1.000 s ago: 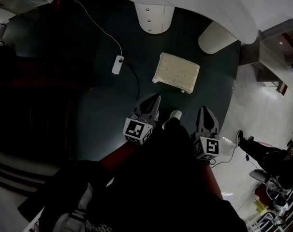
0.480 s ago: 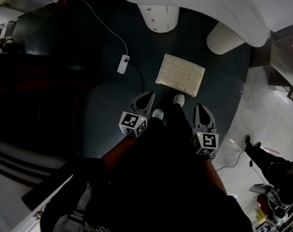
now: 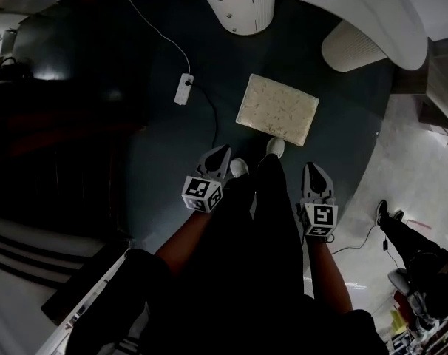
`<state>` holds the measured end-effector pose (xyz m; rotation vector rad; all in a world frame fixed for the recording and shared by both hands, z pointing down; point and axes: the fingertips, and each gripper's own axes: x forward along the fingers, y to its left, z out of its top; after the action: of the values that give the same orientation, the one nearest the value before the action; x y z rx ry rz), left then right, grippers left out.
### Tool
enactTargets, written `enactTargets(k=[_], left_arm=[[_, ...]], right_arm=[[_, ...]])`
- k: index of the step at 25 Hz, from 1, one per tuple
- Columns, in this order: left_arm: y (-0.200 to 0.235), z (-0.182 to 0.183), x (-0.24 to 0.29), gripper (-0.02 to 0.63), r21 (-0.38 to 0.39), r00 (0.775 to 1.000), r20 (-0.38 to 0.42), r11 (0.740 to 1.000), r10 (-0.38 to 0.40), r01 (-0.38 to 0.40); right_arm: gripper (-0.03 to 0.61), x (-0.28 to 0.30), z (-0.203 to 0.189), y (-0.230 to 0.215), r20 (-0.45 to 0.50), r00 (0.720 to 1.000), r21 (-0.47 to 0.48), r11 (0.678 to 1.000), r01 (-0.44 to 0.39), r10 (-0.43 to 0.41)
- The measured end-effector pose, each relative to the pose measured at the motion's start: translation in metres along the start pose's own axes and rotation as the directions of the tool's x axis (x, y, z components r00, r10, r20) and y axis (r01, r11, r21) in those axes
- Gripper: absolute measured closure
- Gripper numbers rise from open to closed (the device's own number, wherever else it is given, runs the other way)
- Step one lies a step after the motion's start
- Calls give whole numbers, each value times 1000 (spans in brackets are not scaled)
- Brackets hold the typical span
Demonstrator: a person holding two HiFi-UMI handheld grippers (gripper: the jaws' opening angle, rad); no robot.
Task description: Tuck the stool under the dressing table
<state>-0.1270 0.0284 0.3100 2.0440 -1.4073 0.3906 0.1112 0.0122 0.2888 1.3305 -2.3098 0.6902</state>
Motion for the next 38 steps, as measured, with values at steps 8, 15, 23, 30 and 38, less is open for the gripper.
enactTargets(k=[8,15,23,30,38], left_arm=[[60,-72,82,595,-25,997,-77,1000,0,-2],[98,-138,150,595,66,990,-139,998,-13,23],[134,-191,190,595,74,987,-158,997,-7,19],[146,-218,213,478,126,985,-172,990,-34,56],[160,-262,230,376,172,962,-269,980,-52,101]], right_arm=[[538,79,-101,-36,-121,989,68,994,90,-81],[539,125,-187,-72,-138,977,122,976,181,-164],[538,163,-253,-113,-172,966,48,977,206,-195],[428,186,-312,-124,-317,929,26,977,211,-192],[348,203,-345,-126,-366,914,42,978,206,-177]])
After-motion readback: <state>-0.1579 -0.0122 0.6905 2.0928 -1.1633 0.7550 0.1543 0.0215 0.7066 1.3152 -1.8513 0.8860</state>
